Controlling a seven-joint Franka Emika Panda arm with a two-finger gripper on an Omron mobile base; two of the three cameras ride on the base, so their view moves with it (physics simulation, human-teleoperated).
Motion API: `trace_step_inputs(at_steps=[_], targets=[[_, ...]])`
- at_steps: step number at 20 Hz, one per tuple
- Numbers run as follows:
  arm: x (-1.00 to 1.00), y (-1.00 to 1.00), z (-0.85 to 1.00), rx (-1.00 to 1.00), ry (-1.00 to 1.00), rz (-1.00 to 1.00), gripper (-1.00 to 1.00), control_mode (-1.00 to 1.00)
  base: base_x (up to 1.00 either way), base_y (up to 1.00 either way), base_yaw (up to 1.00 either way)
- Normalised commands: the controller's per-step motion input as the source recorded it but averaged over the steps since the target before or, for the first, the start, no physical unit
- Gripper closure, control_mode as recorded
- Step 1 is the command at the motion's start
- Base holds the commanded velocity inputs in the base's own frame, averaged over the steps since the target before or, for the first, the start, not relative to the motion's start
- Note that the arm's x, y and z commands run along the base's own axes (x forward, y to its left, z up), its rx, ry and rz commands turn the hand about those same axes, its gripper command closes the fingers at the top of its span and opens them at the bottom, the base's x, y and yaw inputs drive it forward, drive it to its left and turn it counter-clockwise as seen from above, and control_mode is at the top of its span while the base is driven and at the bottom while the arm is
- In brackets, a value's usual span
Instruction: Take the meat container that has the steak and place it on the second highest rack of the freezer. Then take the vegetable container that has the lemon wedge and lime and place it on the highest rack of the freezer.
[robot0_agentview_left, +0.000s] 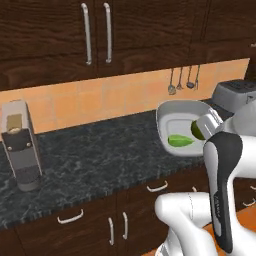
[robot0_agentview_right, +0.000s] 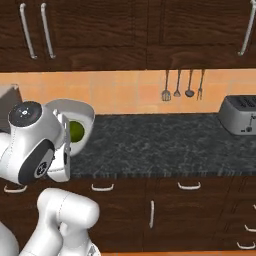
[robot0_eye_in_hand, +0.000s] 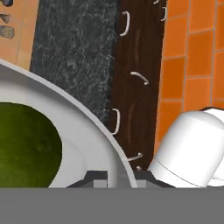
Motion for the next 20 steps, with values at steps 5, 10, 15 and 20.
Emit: trace_step_inputs(at_steps=[5,10,15,20], targets=[[0.00,0.00,0.00,0.00,0.00,0.00,1.00,1.00,-0.30,-0.07,-0.86],[0.00,0.00,0.00,0.00,0.00,0.00,1.00,1.00,-0.10,-0.22,-0.85],[0.00,0.00,0.00,0.00,0.00,0.00,1.00,1.00,-0.01,-0.26,-0.87],[0.00,0.00,0.00,0.00,0.00,0.00,1.00,1.00,0.00,-0.23,-0.86]])
